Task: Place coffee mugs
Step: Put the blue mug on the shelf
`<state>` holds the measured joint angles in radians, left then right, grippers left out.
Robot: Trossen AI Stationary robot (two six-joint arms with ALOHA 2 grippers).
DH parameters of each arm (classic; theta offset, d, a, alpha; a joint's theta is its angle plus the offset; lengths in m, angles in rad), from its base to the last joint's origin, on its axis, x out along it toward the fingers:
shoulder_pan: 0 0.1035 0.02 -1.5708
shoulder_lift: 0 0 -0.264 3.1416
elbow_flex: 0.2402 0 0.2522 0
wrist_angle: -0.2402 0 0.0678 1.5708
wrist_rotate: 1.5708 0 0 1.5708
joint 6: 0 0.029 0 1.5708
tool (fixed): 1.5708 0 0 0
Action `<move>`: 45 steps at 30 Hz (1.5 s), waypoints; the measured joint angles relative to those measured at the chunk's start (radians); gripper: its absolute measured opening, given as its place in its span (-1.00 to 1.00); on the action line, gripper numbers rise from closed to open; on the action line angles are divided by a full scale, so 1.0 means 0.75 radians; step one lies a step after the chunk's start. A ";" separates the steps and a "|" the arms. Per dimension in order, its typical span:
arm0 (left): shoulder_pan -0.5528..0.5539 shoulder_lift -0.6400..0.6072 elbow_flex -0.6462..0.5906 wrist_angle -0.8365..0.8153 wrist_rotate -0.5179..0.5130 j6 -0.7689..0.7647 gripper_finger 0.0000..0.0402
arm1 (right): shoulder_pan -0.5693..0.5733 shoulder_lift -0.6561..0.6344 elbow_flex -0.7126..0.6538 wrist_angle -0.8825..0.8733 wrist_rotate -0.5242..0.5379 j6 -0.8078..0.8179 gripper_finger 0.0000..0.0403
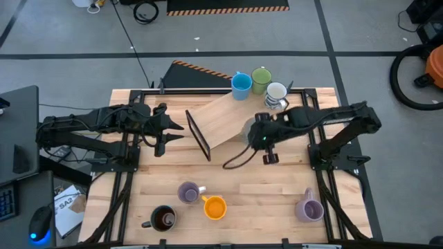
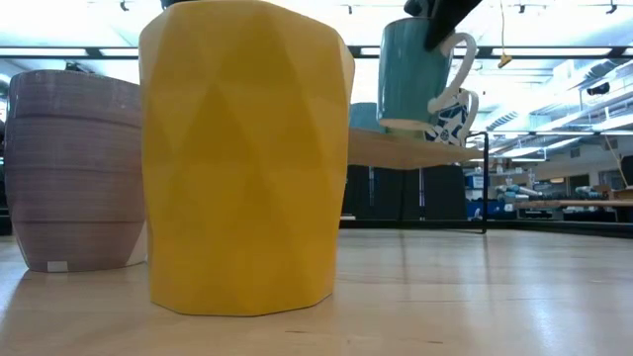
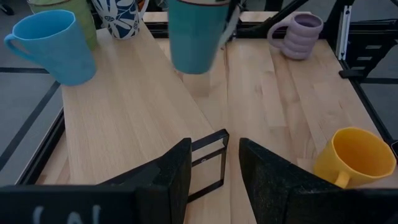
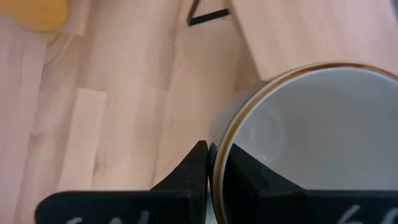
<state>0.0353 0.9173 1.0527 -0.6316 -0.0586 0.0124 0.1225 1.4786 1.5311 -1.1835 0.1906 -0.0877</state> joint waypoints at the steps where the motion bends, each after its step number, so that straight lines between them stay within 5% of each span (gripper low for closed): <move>1: 0.000 0.000 0.000 0.000 0.000 0.000 -0.29 | -0.020 -0.011 0.000 -0.001 -0.002 -0.019 -0.78; 14: 0.000 0.000 0.000 0.019 -0.001 0.038 -0.29 | -0.300 0.040 0.268 -0.207 -0.076 -0.288 -0.78; 28: 0.000 0.000 0.000 0.006 -0.001 0.046 -0.29 | -0.572 0.123 0.268 -0.245 -0.212 -0.487 -0.78; 45: 0.000 0.000 0.000 0.007 0.000 0.046 -0.29 | -0.628 0.186 0.261 -0.242 -0.205 -0.515 -0.68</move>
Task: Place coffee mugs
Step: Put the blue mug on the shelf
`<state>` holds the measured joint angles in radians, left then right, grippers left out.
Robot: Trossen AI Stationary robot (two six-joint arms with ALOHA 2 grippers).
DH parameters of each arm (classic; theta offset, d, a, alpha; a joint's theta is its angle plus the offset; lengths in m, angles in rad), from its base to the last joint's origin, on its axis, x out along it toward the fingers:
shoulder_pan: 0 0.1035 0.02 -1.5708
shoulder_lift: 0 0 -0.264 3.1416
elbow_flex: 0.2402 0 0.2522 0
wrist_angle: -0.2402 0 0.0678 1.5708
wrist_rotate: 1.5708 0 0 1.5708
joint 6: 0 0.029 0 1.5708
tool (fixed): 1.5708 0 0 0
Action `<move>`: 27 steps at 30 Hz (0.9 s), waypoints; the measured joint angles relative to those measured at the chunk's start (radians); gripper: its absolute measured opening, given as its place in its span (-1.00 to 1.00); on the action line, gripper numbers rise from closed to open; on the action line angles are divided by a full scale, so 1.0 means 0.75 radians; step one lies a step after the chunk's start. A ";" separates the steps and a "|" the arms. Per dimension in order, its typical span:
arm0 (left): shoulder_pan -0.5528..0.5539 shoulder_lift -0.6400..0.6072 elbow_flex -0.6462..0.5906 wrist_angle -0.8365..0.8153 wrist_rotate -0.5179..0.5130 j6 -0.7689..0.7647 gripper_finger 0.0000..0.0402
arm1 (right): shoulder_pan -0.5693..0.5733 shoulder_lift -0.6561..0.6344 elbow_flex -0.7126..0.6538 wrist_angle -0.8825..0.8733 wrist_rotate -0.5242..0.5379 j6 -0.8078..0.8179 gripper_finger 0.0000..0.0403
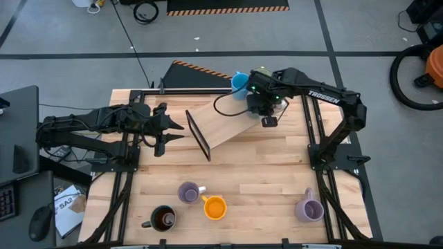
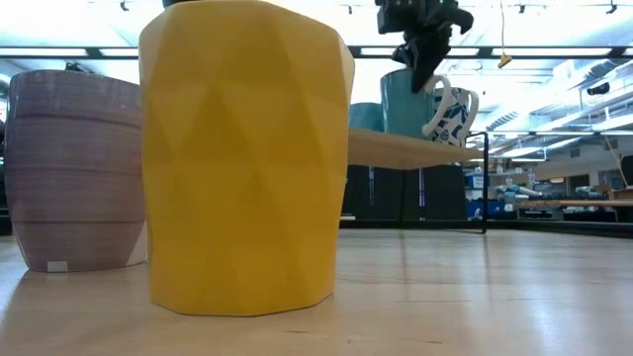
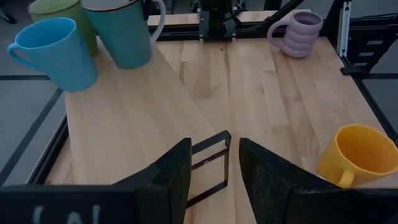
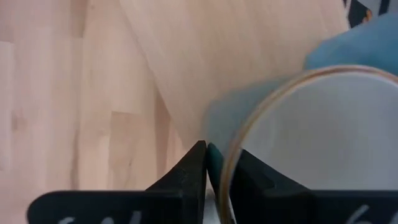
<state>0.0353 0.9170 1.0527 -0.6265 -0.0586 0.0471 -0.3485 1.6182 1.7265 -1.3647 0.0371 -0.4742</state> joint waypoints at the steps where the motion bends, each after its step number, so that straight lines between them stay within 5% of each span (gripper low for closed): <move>1: 0.000 0.000 0.000 -0.002 0.000 0.000 -0.29 | 0.000 0.001 -0.001 0.008 0.016 0.000 -0.66; 12: 0.000 0.000 0.000 -0.014 0.000 -0.007 -0.29 | 0.010 -0.002 0.003 -0.002 0.110 0.021 -0.47; 27: 0.000 0.000 0.000 -0.036 0.000 -0.019 -0.29 | 0.105 -0.003 0.213 -0.060 0.226 0.084 -0.45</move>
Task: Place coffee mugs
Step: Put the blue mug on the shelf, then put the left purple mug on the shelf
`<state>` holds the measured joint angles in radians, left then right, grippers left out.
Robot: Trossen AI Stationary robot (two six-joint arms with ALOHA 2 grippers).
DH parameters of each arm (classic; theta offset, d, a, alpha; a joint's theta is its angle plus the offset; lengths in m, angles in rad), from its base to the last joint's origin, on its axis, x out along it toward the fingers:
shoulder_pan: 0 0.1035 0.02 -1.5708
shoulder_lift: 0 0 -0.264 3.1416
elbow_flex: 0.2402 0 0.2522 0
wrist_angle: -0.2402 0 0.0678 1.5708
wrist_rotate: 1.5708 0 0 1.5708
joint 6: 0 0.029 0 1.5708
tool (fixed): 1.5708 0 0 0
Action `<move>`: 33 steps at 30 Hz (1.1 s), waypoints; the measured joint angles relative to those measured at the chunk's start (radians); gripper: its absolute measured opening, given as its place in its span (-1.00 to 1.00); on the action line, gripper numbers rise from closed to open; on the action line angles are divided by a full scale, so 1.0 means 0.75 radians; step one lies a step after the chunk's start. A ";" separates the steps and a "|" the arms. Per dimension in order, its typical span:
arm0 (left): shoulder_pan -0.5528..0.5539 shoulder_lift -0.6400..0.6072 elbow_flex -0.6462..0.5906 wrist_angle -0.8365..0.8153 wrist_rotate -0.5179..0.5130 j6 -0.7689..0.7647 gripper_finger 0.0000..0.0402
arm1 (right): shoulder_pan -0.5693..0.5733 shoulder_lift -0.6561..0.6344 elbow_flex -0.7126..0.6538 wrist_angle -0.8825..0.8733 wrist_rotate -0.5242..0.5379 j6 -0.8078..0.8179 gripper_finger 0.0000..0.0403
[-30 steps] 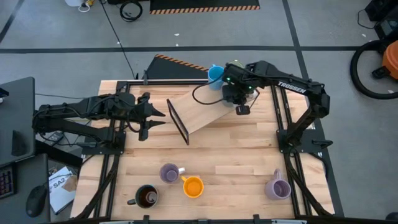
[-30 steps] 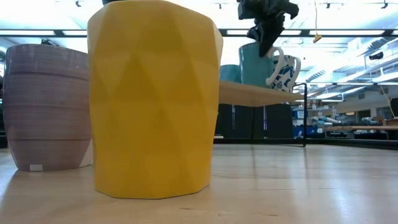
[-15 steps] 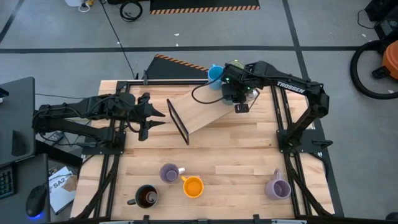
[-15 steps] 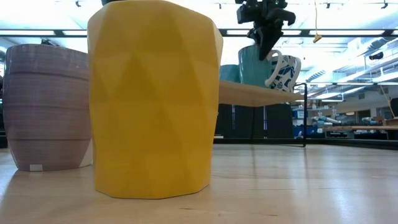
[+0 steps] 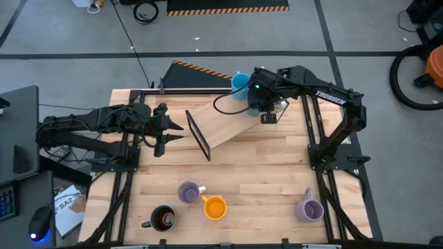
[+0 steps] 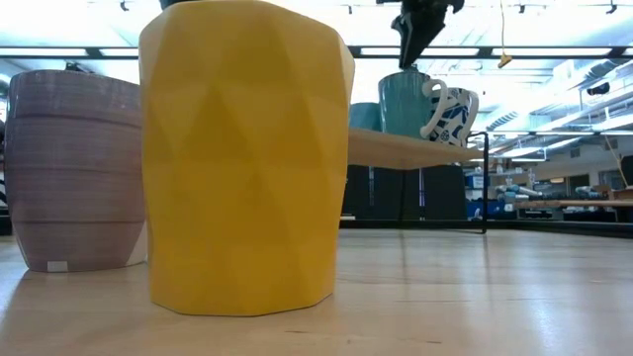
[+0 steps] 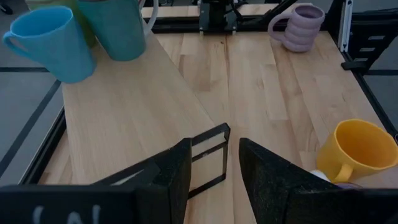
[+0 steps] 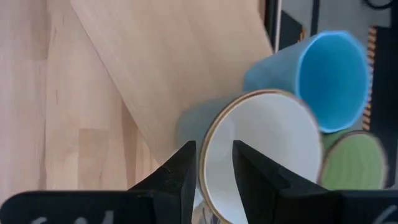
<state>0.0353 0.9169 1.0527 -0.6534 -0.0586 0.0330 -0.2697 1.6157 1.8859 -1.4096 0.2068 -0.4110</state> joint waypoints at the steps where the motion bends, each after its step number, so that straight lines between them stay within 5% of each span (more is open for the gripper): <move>1: 0.000 0.001 0.000 -0.007 0.000 0.000 -0.29 | 0.008 -0.001 0.017 -0.010 0.013 0.001 -0.45; 6: 0.000 0.000 0.000 -0.042 0.037 -0.008 -0.29 | 0.044 -0.001 0.083 0.011 0.007 0.064 -0.45; 13: -0.024 0.000 0.000 -0.146 0.417 -0.068 -0.29 | 0.120 -0.001 0.084 0.047 -0.013 0.320 -0.45; 26: -0.307 0.106 0.002 -0.249 0.299 -0.214 -0.29 | 0.374 -0.001 -0.017 0.167 0.037 0.481 -0.46; 33: -0.487 0.257 0.001 -0.274 0.237 -0.036 -0.29 | 0.440 0.000 -0.164 0.303 0.044 0.563 -0.46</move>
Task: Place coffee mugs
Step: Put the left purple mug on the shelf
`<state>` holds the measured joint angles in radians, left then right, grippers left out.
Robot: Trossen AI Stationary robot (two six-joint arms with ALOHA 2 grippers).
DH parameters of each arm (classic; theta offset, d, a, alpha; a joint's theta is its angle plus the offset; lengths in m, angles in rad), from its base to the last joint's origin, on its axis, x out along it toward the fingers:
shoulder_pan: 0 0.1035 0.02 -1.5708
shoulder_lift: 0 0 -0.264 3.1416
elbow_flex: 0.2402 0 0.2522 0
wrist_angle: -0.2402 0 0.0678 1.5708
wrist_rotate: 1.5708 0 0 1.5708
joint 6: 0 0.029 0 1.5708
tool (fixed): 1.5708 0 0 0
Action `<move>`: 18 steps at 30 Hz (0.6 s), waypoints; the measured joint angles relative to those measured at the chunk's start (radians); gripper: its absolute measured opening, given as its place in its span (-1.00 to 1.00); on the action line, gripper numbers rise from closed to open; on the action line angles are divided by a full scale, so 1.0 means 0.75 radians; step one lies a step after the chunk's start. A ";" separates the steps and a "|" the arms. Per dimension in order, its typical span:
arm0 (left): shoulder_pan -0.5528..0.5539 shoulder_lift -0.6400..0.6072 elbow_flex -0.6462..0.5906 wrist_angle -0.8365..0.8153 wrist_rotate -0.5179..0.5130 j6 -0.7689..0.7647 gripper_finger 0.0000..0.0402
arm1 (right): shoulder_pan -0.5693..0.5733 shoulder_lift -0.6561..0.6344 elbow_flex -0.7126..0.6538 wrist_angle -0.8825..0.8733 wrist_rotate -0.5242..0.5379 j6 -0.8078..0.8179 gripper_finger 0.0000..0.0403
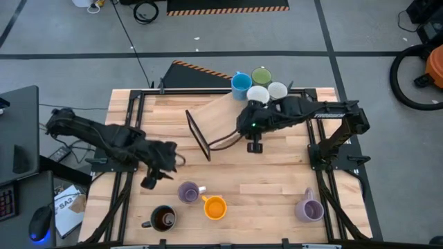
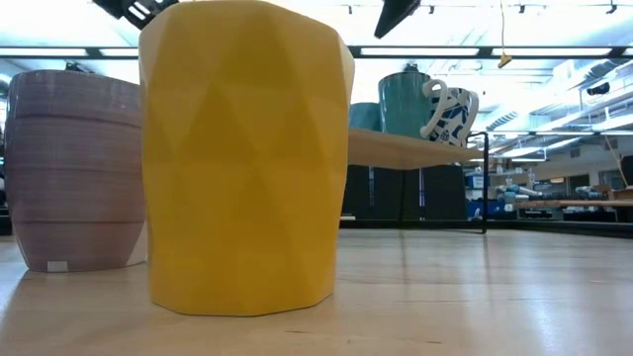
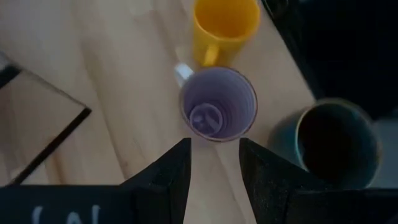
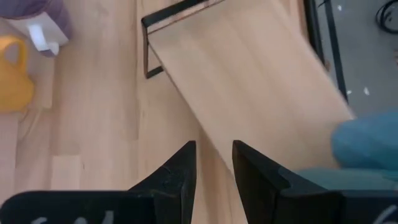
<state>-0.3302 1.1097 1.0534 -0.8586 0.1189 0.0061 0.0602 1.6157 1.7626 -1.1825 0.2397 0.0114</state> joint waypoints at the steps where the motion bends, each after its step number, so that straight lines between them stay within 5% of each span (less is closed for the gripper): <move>1: -0.027 0.022 0.000 0.000 -0.020 0.033 -0.29 | 0.009 0.000 -0.026 0.016 0.003 0.021 -0.46; 18: -0.345 0.337 -0.001 0.065 -0.305 0.566 -0.30 | 0.184 -0.001 -0.414 0.451 0.049 0.226 -0.46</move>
<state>-0.5890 1.3626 1.0531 -0.8097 -0.1100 0.4304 0.1980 1.6154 1.4519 -0.8445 0.2763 0.1808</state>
